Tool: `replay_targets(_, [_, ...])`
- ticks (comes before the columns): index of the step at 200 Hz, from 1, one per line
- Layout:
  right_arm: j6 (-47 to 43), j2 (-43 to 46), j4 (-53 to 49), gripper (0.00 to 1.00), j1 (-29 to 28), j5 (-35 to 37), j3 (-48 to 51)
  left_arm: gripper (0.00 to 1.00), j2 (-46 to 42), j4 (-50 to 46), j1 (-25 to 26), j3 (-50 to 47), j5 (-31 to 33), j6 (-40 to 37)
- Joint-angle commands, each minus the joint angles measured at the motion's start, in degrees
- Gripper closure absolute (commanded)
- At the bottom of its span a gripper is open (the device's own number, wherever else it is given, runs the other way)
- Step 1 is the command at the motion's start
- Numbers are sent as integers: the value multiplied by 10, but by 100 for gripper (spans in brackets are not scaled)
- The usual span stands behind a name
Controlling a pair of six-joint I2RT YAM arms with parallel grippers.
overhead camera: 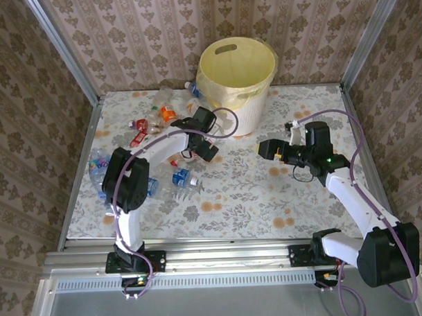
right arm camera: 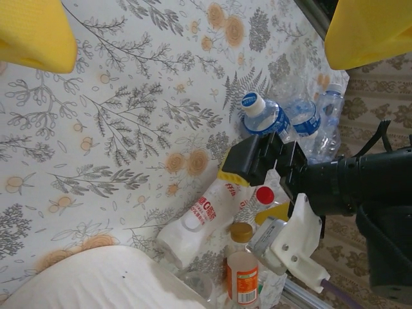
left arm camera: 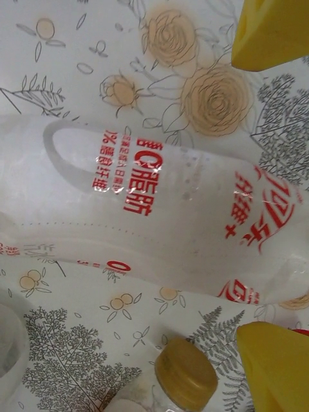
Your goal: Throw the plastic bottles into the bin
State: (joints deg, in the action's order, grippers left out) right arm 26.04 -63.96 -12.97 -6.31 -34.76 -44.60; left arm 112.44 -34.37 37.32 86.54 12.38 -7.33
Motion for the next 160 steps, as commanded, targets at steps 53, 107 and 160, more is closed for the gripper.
replay_targets(53, [-13, 17, -10, 0, 22, -31, 23, 2, 67, -22, -15, 63, 17, -18])
replay_targets(107, [-12, 19, -6, 0, 24, -34, 29, 15, 82, -13, -26, 67, 7, -11])
replay_targets(160, [-12, 20, -5, 0, 24, -37, 34, 45, 60, 10, -36, 34, -14, 1])
